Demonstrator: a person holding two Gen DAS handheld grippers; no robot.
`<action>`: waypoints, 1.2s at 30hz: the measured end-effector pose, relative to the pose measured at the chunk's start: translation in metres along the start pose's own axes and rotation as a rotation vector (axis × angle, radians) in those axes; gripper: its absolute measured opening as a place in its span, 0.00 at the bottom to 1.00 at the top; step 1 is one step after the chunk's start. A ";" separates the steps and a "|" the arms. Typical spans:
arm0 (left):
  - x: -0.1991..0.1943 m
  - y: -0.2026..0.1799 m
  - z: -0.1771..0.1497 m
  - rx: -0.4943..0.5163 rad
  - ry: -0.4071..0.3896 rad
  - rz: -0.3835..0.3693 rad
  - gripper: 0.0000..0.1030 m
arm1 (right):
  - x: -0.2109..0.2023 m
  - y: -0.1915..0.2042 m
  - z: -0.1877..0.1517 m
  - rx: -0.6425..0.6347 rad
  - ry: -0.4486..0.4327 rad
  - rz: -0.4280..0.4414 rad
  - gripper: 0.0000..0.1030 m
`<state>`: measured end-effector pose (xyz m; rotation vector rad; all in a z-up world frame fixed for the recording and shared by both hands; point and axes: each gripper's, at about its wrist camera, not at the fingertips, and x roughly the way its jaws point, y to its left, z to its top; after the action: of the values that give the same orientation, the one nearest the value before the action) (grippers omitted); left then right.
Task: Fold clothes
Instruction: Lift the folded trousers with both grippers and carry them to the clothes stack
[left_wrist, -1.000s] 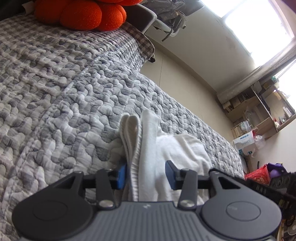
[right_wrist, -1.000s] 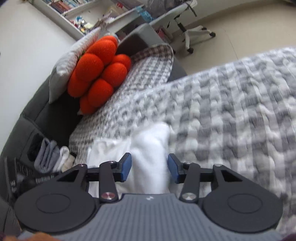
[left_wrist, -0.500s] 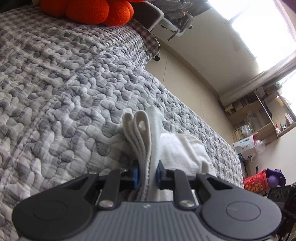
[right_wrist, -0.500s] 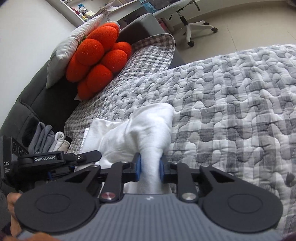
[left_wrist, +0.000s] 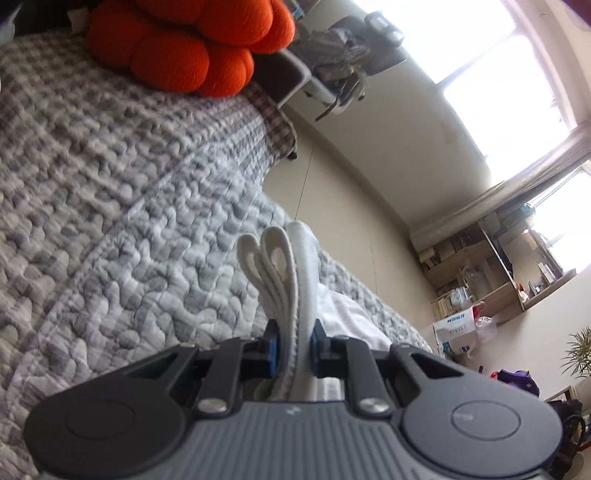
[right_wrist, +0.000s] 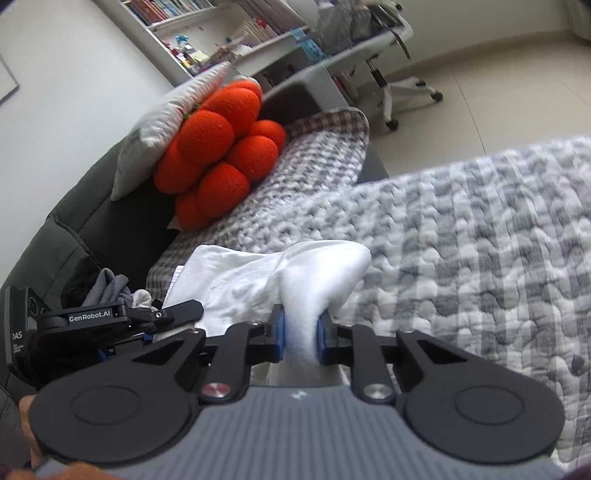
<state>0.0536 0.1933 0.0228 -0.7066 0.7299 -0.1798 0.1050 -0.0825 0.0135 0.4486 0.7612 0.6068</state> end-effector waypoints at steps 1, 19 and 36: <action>-0.001 -0.001 0.000 0.007 -0.005 0.000 0.16 | 0.000 0.003 0.000 -0.007 -0.002 0.000 0.20; 0.001 0.000 -0.002 0.053 0.007 0.056 0.16 | 0.012 0.013 -0.009 -0.068 0.037 -0.067 0.20; -0.005 -0.013 -0.005 0.157 -0.017 0.129 0.16 | 0.020 0.028 -0.016 -0.138 0.065 -0.122 0.20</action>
<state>0.0472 0.1824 0.0317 -0.5097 0.7339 -0.1117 0.0953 -0.0460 0.0096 0.2543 0.7965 0.5578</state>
